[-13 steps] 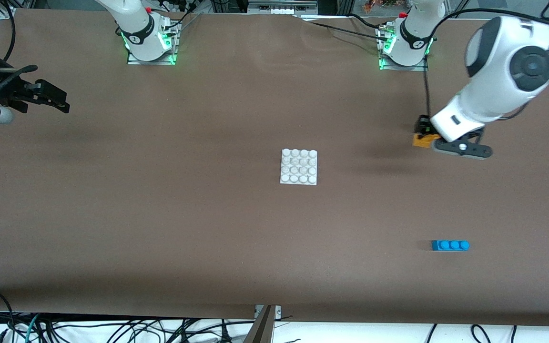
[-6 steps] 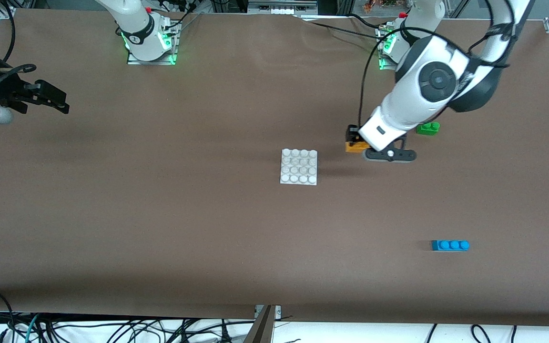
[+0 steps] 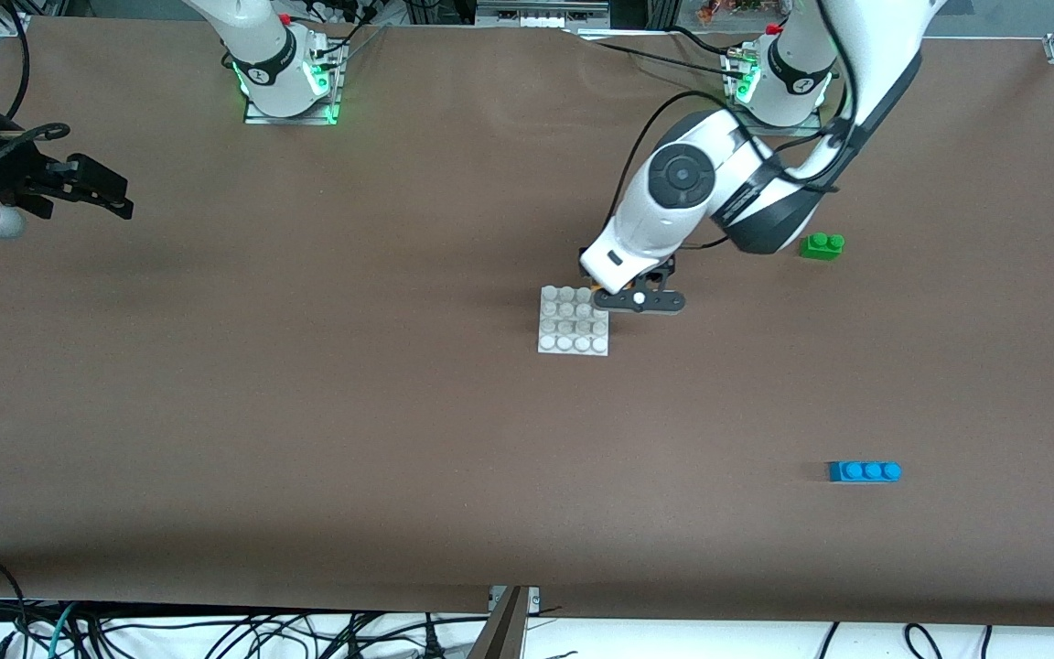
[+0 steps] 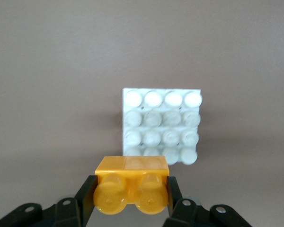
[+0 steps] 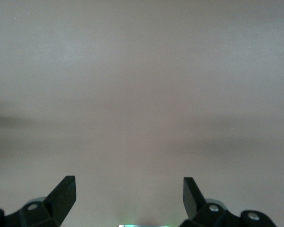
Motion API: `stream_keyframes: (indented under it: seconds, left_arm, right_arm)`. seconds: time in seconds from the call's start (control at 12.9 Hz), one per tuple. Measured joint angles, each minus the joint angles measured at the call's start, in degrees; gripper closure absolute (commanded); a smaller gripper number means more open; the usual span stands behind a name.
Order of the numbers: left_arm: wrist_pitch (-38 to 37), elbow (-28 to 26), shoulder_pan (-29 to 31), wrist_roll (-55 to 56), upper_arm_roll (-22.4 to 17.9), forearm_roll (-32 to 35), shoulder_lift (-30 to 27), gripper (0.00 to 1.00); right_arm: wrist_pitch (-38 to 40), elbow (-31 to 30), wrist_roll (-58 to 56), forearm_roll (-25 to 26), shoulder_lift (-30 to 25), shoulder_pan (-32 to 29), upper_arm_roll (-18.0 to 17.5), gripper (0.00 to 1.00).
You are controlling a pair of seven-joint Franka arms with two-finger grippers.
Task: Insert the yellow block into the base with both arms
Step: 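Lift the yellow block with the left gripper over the base plate, then press the yellow block down onto the base plate studs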
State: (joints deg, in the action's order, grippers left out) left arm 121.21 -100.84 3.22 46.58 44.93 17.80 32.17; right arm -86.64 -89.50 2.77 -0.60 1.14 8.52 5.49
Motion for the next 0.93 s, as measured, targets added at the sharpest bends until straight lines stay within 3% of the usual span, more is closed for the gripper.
stream_keyframes:
  seconds: [0.39, 0.93]
  left_arm:
    - [0.51, 6.07, -11.65, 0.2, -9.47, 1.52, 7.51, 0.81]
    - [3.95, 7.06, -14.93, 0.21, -12.64, 2.59, 9.4, 0.81]
  right_arm:
    - [-0.01, 0.02, 0.0, 0.0, 0.01, -0.02, 0.01, 0.0]
    - [-0.03, 0.02, 0.0, 0.0, 0.01, -0.03, 0.01, 0.0]
